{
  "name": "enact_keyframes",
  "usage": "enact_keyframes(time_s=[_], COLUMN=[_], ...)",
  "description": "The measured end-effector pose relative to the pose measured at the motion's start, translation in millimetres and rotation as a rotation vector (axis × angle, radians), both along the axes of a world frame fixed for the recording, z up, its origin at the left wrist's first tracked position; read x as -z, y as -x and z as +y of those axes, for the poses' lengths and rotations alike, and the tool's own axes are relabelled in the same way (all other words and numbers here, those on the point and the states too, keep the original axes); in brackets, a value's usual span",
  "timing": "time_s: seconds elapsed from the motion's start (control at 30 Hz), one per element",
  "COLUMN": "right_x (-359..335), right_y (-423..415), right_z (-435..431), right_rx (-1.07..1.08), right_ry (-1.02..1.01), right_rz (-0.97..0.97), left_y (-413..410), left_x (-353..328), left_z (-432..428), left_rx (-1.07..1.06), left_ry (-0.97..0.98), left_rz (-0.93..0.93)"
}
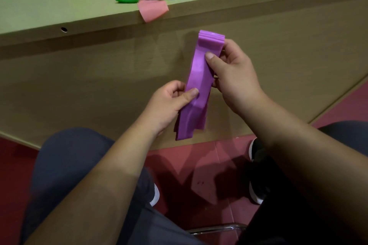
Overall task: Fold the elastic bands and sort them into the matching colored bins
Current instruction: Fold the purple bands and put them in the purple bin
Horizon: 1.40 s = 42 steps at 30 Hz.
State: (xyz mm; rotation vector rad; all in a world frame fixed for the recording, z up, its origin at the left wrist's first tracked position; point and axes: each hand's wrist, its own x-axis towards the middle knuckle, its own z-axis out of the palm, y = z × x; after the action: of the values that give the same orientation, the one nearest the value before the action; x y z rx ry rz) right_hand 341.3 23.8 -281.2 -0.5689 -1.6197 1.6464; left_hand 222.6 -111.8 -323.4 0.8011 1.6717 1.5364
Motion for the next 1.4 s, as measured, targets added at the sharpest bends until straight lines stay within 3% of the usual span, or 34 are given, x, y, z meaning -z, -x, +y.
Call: enact_keyframes(time_s=[0.37, 0.6, 1.4], right_x=[-0.6, -2.4, -2.4], right_y=[0.8, -1.6, -2.1], right_z=[1.9, 2.9, 2.4], right_rx=[0.004, -0.009, -0.01], right_ry=[0.09, 0.037, -0.12], right_rz=[0.036, 0.013, -0.036], left_y=[3.4, 1.7, -0.3], left_x=[0.2, 1.7, 10.5], left_z=[-1.2, -3.2, 0.6], left_rx=[0.034, 0.084, -0.047], left_ry=[0.009, 0.045, 0.108], left_rz=[0.135, 0.228, 0.196])
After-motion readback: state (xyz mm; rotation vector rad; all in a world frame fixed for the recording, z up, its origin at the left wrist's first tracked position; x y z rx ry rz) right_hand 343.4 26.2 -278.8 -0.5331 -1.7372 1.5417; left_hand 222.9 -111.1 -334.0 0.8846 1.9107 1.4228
